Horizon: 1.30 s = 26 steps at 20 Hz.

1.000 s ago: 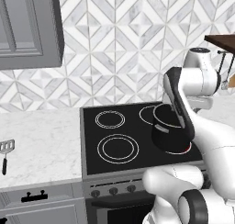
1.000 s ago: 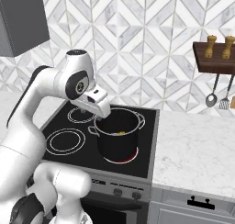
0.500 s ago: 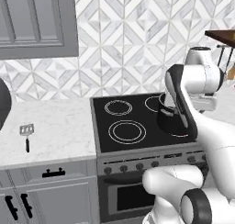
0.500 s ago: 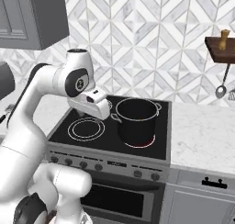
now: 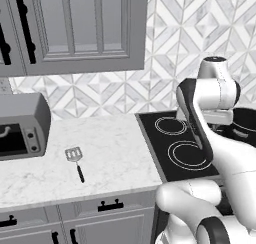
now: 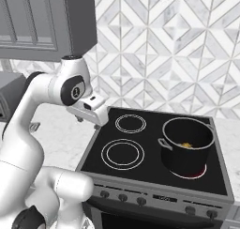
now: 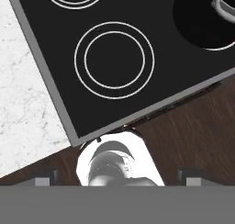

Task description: Put the lemon wedge and squash in the pot. Retrieve the spatula and lightly stir the vegetables in the pot.

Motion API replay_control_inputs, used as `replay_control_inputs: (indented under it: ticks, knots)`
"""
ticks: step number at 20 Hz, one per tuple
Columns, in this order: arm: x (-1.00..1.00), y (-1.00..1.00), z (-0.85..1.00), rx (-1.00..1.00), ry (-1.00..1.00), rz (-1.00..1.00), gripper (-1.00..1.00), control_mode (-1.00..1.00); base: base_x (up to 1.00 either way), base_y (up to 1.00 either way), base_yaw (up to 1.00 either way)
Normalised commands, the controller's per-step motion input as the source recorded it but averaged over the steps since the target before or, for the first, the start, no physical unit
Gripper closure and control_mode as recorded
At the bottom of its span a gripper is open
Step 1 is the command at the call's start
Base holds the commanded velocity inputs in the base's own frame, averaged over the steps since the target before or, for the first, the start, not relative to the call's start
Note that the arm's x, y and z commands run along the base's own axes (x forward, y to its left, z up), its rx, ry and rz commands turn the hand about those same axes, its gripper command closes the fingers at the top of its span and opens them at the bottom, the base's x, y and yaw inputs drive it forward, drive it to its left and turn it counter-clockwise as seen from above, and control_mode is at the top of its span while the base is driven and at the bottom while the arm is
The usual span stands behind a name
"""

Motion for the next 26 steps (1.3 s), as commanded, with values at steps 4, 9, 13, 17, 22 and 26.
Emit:
replay_control_inputs:
  ticks: [4,9,13,17,22,26]
  knots:
    - [-0.1,0.71,0.0,-0.05,0.02,0.11,-1.0,-1.0,0.23,0.19,0.02]
    - [-0.71,1.0,-0.12,-0.24,-0.05,0.21,-1.0,-1.0,0.0,0.0,0.0]
    - [-0.28,1.0,-0.24,-0.22,0.0,0.29,-1.0,-1.0,0.0,0.0,0.0]
    - [0.0,1.0,-0.06,-0.05,0.0,0.28,-1.0,-1.0,0.0,0.0,0.0]
    - [0.0,1.0,-0.08,0.05,0.1,0.27,-1.0,-1.0,0.0,0.0,0.0]
    - [0.09,1.0,-0.68,0.11,0.1,0.19,-1.0,-1.0,0.0,0.0,0.0]
